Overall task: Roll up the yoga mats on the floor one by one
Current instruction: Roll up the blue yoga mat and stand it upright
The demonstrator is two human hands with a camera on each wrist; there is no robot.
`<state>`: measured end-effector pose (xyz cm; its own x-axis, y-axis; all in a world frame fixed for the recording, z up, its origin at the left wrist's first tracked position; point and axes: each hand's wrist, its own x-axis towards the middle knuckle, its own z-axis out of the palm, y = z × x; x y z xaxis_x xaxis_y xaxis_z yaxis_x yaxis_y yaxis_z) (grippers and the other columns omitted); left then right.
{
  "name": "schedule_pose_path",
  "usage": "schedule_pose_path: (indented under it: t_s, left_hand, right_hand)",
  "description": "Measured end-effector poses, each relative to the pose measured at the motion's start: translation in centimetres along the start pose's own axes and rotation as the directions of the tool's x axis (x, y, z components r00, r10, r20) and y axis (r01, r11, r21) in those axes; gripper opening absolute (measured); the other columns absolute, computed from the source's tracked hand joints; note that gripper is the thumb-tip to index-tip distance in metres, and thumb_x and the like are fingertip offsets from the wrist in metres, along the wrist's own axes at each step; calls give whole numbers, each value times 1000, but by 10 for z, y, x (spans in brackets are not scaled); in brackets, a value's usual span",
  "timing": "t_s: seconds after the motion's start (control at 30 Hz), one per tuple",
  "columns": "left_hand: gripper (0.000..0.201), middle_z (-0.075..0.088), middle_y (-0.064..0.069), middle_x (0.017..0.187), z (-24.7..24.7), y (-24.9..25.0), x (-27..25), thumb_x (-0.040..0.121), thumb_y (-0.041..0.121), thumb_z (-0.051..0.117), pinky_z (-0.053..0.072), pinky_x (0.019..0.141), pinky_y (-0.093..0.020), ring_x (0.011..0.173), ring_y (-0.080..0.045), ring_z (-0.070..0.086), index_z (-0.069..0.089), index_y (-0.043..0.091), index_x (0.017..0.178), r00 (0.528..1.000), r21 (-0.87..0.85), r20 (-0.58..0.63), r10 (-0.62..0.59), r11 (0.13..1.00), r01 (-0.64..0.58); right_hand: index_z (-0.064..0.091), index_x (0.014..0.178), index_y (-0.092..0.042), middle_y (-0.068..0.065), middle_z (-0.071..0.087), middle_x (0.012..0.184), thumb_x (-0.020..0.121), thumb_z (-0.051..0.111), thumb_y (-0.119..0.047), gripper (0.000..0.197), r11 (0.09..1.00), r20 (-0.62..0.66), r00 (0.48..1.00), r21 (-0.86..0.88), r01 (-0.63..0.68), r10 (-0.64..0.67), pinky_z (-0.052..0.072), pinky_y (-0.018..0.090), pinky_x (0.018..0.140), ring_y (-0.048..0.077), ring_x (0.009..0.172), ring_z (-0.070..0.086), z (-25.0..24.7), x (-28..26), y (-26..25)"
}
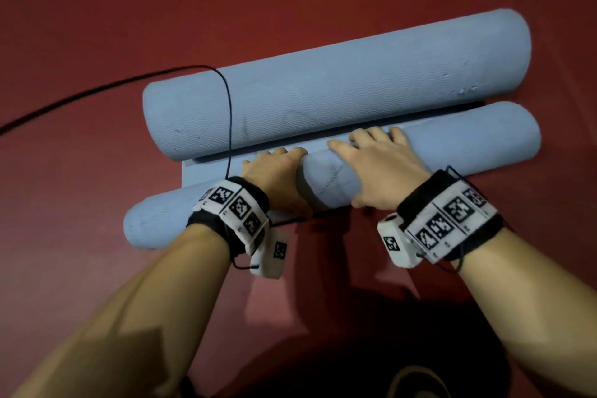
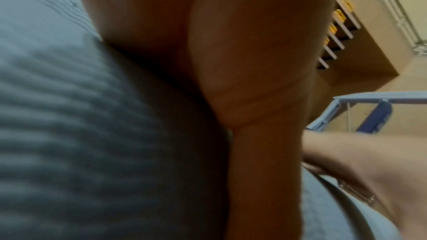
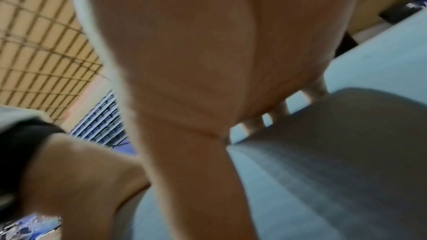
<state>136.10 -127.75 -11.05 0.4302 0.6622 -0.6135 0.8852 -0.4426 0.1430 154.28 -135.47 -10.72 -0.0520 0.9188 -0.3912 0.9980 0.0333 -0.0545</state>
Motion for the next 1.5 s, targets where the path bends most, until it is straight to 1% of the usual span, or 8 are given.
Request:
schedule_pose_path:
  t_s: [0.1, 0.27, 0.47, 0.7, 0.97, 1.07, 1.2, 1.5]
  left_hand:
    - [107, 58, 7, 121, -10, -4, 5, 29, 73, 77, 51, 94, -45, 115, -23, 57, 47, 41, 127, 999, -32, 47, 13, 999, -12]
    - [116, 46, 2, 140, -6, -3, 1, 52, 57, 90, 39, 102, -55, 131, -26, 44, 29, 40, 149, 998, -58, -50, 22, 998, -25]
    - [117, 46, 1, 138, 10, 3, -4, 54, 64, 84, 36, 102, -63, 127, -31, 43, 23, 37, 150, 981, 49, -193, 35, 998, -26]
    - [118, 47, 4, 139, -5, 0, 8, 51, 60, 88, 40, 101, -57, 129, -28, 43, 26, 37, 149, 992, 62, -119, 35, 998, -28]
    - [122, 42, 1, 143, -5, 1, 10, 50, 60, 90, 36, 105, -61, 132, -30, 40, 24, 38, 151, 994, 88, -114, 5, 996, 5]
    - [120, 41, 0, 143, -2, 0, 9, 50, 58, 91, 37, 104, -58, 130, -31, 40, 26, 37, 150, 991, 75, -129, 20, 997, -10]
    - [118, 38, 2, 145, -5, -1, 10, 51, 58, 90, 36, 104, -56, 131, -28, 37, 27, 38, 149, 990, 52, -136, 19, 999, -12]
    - [115, 47, 1, 135, 0, 5, 15, 50, 65, 85, 37, 101, -61, 125, -31, 44, 26, 37, 145, 976, 69, -218, -7, 997, 22]
  right_hand:
    - [18, 154, -32, 3, 39, 144, 56, 88, -49, 121, 998, -39, 999, -63, -11, 9, 15, 57, 117, 26, 135, 34, 7, -1, -3]
    - [28, 148, -35, 2, 47, 134, 50, 88, -51, 116, 998, -54, 999, -64, -6, 2, 26, 53, 108, 26, 124, 43, 4, 13, 1]
    - [28, 147, -38, 1, 47, 135, 48, 88, -55, 117, 1000, 65, 998, -17, 9, -8, 30, 49, 104, 26, 125, 42, -11, 33, 7]
    - [26, 149, -32, 1, 47, 136, 49, 87, -57, 120, 995, -82, 997, -95, 8, -16, 25, 47, 111, 25, 126, 43, 2, 21, 8]
    - [31, 145, -38, -2, 48, 130, 39, 87, -62, 122, 998, -8, 1000, -60, 14, -15, 32, 45, 100, 23, 121, 45, -12, 34, 11]
    - [29, 148, -37, 6, 34, 150, 39, 88, -62, 126, 999, -29, 999, -51, 15, -16, 30, 46, 105, 27, 137, 35, -8, 30, 11]
    - [21, 152, -38, 11, -11, 165, 43, 90, -59, 130, 1000, 21, 999, -6, 27, -26, 22, 53, 117, 34, 152, 6, -14, 33, 13]
    - [26, 153, -40, 12, -16, 165, 42, 91, -57, 129, 996, 69, 996, 75, 58, -63, 16, 51, 121, 29, 153, -4, -28, 53, 21]
